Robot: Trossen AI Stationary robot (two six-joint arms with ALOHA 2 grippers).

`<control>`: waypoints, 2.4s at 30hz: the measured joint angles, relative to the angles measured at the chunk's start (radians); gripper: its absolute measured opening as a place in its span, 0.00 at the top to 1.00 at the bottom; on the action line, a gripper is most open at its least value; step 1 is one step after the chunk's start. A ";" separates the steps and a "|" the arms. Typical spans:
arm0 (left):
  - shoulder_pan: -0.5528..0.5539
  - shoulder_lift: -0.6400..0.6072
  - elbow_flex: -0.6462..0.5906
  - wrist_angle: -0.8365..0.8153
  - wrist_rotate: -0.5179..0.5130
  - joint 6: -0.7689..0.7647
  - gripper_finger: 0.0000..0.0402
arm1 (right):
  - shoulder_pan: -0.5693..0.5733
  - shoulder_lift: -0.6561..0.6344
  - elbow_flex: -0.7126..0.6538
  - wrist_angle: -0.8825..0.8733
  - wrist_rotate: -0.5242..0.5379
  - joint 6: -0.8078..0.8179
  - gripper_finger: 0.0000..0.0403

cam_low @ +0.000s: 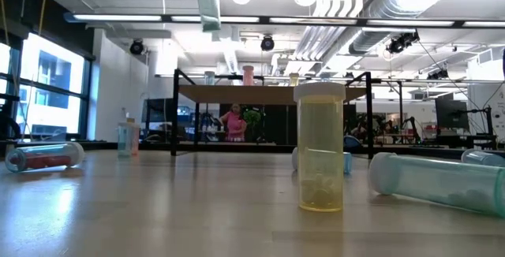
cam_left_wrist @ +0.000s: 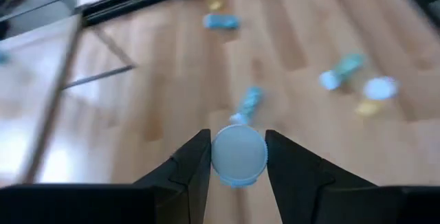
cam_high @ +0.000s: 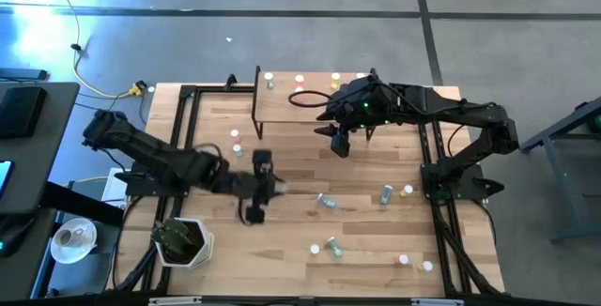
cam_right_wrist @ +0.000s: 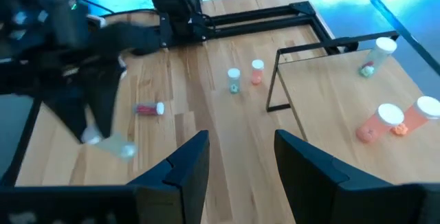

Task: Pick and place medicine bottles onto shelf by color
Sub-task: Align the green pill bottle with the green bottle on the shelf

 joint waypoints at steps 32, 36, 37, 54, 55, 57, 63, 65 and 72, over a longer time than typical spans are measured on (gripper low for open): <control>0.804 -0.116 0.144 -0.061 0.227 0.259 0.70 | 0.039 0.000 0.000 -0.001 0.096 -0.046 0.61; 0.872 -0.095 0.150 -0.074 0.300 0.216 0.70 | 0.039 0.000 0.000 -0.001 0.096 -0.047 0.61; 0.886 -0.084 0.150 -0.087 0.315 0.207 0.70 | 0.039 0.000 0.000 -0.001 0.096 -0.047 0.61; 0.958 0.096 0.149 -0.122 0.352 0.161 0.70 | 0.038 0.000 0.000 -0.005 0.095 -0.074 0.61; 0.965 0.099 0.149 -0.123 0.352 0.150 0.70 | 0.038 0.000 0.000 -0.005 0.095 -0.074 0.61; 0.979 0.100 0.149 -0.127 0.350 0.145 0.70 | 0.038 0.000 0.000 -0.005 0.095 -0.074 0.61; 0.995 0.100 0.149 -0.125 0.383 0.116 0.70 | 0.038 0.000 0.000 -0.005 0.095 -0.074 0.61; 0.995 0.101 0.149 -0.125 0.385 0.101 0.70 | 0.038 0.000 0.000 -0.005 0.095 -0.066 0.61; 0.991 0.130 0.149 -0.113 0.397 0.094 0.70 | 0.038 0.000 0.000 -0.005 0.095 -0.066 0.61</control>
